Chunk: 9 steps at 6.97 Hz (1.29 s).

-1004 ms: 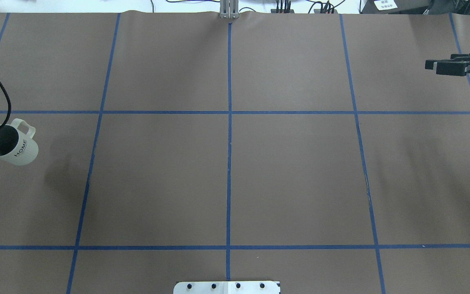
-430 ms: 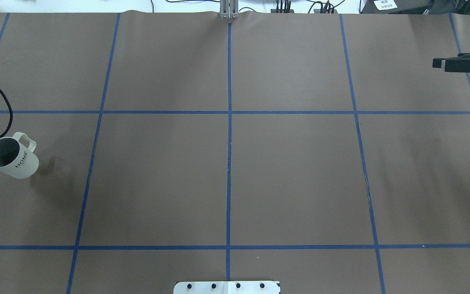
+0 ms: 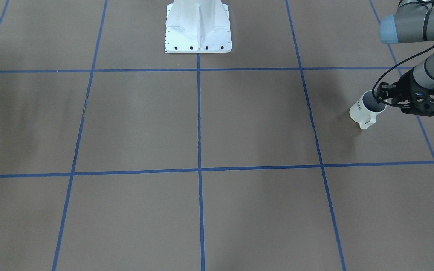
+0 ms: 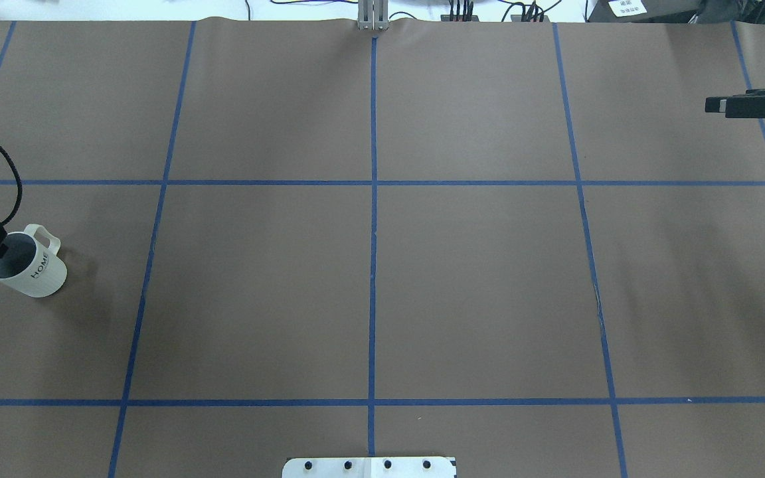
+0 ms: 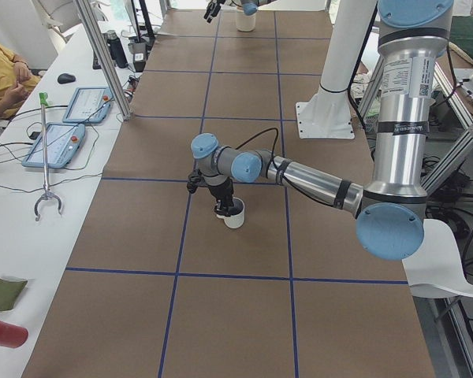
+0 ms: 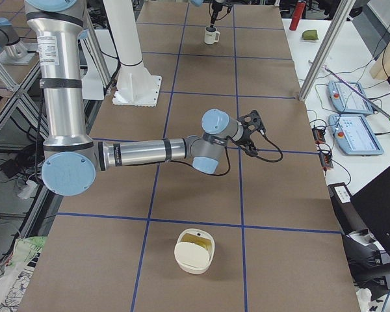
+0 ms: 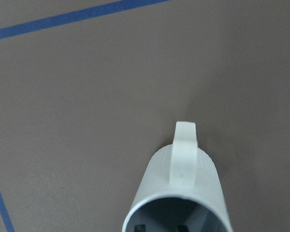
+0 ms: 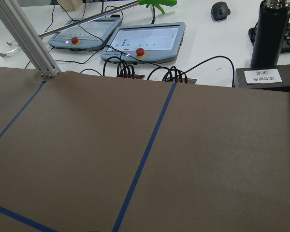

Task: Left arm hands cup to right arm to dump lemon

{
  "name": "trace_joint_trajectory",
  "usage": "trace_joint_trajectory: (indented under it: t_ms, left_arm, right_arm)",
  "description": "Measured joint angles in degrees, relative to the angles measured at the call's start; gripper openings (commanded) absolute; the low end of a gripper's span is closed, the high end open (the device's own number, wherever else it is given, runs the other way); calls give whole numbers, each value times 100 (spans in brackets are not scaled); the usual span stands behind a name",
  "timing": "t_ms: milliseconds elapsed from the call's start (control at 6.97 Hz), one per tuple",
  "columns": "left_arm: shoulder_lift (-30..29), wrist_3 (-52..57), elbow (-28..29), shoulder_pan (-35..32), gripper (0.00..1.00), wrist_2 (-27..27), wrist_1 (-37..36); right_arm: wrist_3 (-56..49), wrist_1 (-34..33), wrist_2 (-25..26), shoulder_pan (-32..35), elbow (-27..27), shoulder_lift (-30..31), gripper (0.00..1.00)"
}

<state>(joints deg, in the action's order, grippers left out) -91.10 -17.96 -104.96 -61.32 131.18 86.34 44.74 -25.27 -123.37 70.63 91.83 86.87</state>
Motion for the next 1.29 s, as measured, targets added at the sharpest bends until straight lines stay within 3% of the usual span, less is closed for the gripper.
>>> trace_joint_trajectory:
  t_ms: [430, 574, 1291]
  left_arm:
    - [-27, -13, -557, -357, 99, -11, -23]
    - [-22, -14, -705, -611, 100, -12, -34]
    - [-22, 603, -496, -1869, 100, 2, -268]
  right_arm:
    - [-404, -853, -704, 390, 31, -149, 93]
    - [-974, -1367, -869, 551, 56, -150, 98]
    - [-3754, -4255, -1117, 1033, 110, -86, 99]
